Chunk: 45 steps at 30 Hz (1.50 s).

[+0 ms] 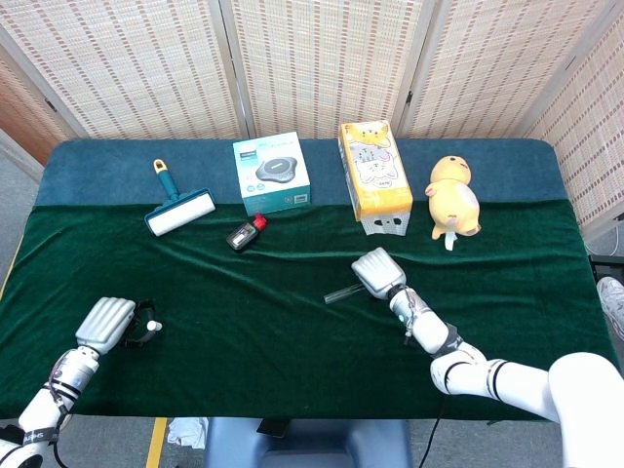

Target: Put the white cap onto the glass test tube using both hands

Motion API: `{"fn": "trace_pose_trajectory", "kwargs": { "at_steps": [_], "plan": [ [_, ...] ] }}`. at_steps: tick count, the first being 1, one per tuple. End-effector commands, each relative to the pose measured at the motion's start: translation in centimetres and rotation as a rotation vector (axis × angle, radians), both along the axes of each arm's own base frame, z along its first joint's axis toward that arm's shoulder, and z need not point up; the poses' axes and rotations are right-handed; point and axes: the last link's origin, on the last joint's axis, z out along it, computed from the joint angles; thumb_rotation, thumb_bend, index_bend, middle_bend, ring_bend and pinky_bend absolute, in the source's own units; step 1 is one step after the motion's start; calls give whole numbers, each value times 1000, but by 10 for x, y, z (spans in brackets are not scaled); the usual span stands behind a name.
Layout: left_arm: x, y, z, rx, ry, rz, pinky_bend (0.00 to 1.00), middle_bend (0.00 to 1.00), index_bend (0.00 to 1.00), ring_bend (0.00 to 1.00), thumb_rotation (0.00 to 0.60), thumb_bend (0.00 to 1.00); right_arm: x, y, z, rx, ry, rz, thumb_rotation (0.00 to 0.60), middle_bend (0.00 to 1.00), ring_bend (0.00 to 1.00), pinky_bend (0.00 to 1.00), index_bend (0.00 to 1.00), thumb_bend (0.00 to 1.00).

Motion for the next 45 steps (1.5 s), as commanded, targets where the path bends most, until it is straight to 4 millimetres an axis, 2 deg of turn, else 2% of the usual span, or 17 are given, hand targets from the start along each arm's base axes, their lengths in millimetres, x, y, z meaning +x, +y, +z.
{"fn": "trace_pose_trajectory", "kwargs": {
  "at_steps": [1, 6, 9, 13, 20, 26, 34, 45],
  "plan": [
    [1, 1, 2, 11, -8, -4, 961, 1000, 597, 979, 600, 500, 2, 1, 5, -8, -20, 3, 600, 1000, 1000, 1000, 706, 626],
    [7, 7, 7, 34, -54, -10, 961, 1000, 602, 979, 600, 501, 4, 9, 24, -31, -85, 1, 600, 1000, 1000, 1000, 822, 667],
    [16, 11, 14, 47, -116, -14, 959, 1000, 603, 978, 600, 502, 7, 19, 35, -46, -184, -25, 600, 1000, 1000, 1000, 862, 680],
    [38, 15, 21, 50, -205, -49, 961, 1000, 603, 979, 600, 503, 13, 36, 45, -41, -314, -43, 600, 1000, 1000, 1000, 879, 695],
    [77, 26, 28, 56, -278, -147, 961, 1000, 603, 971, 600, 507, 21, 61, 49, 24, -494, -139, 600, 1000, 1000, 1000, 895, 712],
    [108, 31, 29, 43, -347, -203, 960, 1000, 603, 971, 600, 511, 34, 67, 36, 91, -646, -228, 600, 1000, 1000, 1000, 909, 734],
    [141, 26, 25, 15, -433, -260, 961, 1000, 603, 971, 600, 519, 53, 70, 16, 149, -771, -281, 600, 1000, 1000, 1000, 909, 733],
    [165, 21, 13, -40, -438, -346, 961, 1000, 606, 971, 600, 523, 70, 72, -2, 201, -877, -325, 600, 1000, 1000, 1000, 917, 733]
  ]
}}
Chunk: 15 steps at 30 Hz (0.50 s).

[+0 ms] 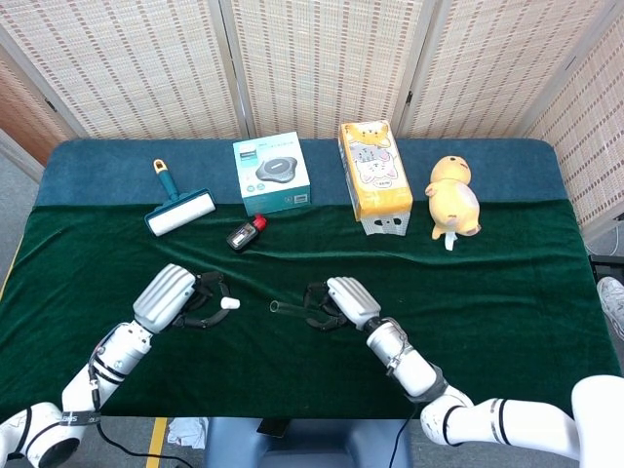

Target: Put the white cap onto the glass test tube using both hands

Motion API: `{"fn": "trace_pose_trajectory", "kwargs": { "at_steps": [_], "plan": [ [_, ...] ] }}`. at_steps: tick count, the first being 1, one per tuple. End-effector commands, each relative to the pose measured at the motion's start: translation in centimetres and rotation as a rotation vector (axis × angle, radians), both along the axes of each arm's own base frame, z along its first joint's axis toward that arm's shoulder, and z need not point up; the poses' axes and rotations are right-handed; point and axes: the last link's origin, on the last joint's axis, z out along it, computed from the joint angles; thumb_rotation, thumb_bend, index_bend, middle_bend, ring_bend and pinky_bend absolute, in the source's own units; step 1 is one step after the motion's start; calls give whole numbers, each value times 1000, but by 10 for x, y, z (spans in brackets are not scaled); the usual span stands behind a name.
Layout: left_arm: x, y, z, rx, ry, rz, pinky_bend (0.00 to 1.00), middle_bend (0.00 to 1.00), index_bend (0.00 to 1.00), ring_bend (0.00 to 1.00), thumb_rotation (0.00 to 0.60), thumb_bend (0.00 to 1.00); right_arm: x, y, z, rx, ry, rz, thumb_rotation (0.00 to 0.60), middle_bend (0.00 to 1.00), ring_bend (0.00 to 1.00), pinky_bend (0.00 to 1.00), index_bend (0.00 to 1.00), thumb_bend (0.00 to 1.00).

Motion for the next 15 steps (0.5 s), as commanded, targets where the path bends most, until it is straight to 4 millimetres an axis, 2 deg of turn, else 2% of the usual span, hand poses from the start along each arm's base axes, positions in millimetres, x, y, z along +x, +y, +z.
{"fn": "trace_pose_trajectory", "kwargs": {
  "at_steps": [1, 15],
  "plan": [
    [5, 0, -4, 1, 15, -25, 961, 1000, 607, 971, 600, 523, 5, 0, -3, 7, -19, -1, 600, 1000, 1000, 1000, 917, 734],
    [32, 0, -12, 29, 61, -119, 961, 1000, 613, 972, 600, 523, 21, 0, -7, 7, -51, 12, 600, 1000, 1000, 1000, 923, 734]
  ]
}}
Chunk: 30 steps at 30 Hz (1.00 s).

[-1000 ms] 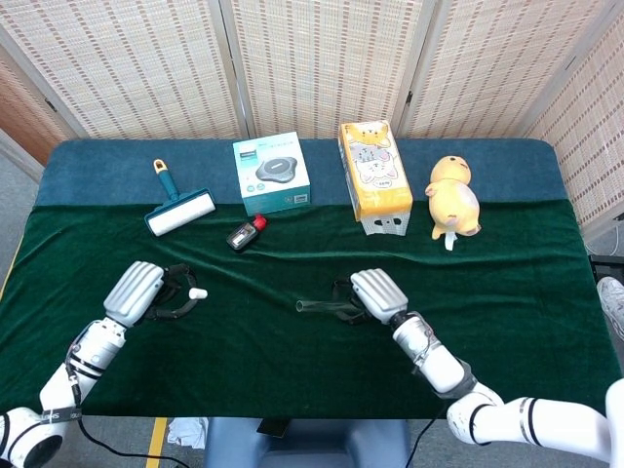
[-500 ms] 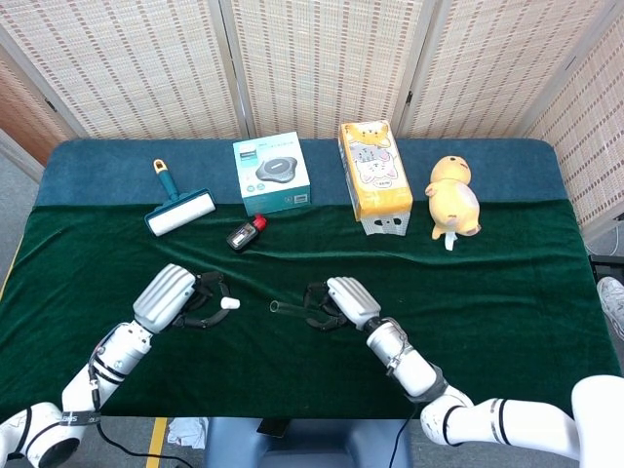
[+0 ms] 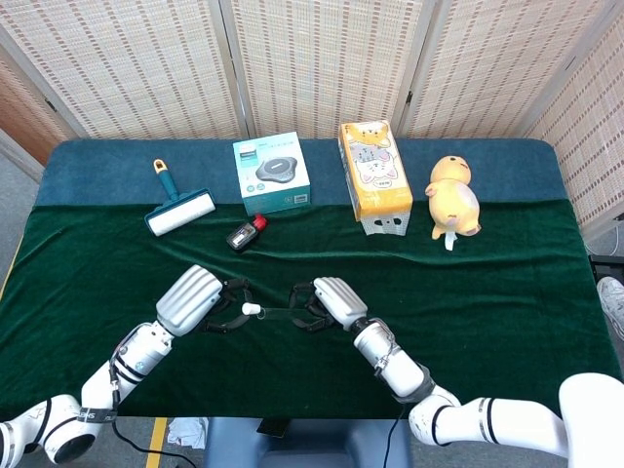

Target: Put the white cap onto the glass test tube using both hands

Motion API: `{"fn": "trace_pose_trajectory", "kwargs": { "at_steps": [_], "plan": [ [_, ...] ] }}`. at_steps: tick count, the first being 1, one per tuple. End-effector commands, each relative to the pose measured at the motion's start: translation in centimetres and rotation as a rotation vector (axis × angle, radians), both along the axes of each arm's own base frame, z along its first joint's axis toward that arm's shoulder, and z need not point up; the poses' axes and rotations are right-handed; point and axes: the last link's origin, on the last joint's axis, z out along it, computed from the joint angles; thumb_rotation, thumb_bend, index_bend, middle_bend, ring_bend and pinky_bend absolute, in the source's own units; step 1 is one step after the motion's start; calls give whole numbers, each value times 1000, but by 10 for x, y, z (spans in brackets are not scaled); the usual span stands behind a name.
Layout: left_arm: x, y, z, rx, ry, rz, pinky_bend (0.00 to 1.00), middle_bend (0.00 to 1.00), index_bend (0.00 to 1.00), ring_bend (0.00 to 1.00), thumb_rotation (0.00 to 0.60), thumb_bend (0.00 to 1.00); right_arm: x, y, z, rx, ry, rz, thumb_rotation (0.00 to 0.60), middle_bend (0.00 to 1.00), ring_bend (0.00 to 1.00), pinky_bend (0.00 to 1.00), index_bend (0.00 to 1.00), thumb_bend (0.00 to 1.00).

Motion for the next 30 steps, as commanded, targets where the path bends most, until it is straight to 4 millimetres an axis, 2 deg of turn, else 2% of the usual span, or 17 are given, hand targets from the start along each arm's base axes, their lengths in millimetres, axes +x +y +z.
{"fn": "trace_pose_trajectory", "kwargs": {
  "at_steps": [1, 30],
  "plan": [
    [3, 0, 0, 3, -2, -8, 961, 1000, 613, 972, 600, 523, 1, 0, -1, -1, 0, -2, 600, 1000, 1000, 1000, 923, 734],
    [5, -3, -1, 7, -8, -5, 960, 1000, 613, 972, 600, 523, 1, 0, 1, -11, -36, -9, 600, 1000, 1000, 1000, 923, 734]
  ]
}}
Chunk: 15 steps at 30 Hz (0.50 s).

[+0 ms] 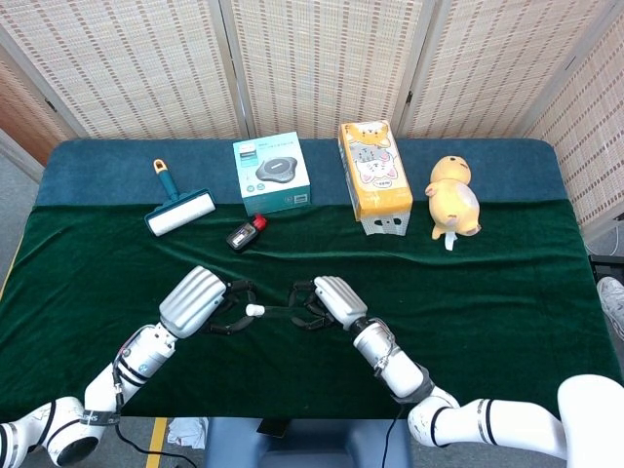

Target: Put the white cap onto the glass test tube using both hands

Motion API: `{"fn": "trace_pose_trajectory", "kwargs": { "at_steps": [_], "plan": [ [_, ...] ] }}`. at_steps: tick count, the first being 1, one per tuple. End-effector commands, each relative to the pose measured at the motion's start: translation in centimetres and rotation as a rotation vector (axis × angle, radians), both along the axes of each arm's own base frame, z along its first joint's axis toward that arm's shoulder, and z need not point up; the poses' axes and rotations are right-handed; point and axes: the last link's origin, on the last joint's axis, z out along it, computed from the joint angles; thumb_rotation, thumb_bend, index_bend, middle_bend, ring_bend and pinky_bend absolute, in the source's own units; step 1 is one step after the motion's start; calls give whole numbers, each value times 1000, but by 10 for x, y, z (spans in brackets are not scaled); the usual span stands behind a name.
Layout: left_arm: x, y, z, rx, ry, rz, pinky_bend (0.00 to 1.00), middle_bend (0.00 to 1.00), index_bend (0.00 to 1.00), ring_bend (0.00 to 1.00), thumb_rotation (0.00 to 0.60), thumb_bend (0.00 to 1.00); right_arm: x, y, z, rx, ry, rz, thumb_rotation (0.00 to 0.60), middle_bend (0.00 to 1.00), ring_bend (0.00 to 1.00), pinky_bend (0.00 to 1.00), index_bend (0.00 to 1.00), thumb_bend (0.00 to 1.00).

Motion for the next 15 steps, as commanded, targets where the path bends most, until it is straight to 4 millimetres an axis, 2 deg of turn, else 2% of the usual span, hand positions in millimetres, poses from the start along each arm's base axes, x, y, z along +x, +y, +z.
{"fn": "trace_pose_trajectory", "kwargs": {
  "at_steps": [1, 15],
  "plan": [
    [-1, 0, 1, 2, 0, 2, 960, 1000, 613, 972, 600, 523, -1, 0, 0, -3, -2, -3, 600, 1000, 1000, 1000, 923, 734],
    [-1, 0, 1, 0, -3, 2, 960, 1000, 613, 971, 600, 523, 1, 0, -1, -3, -9, 0, 600, 1000, 1000, 1000, 923, 733]
  ]
}}
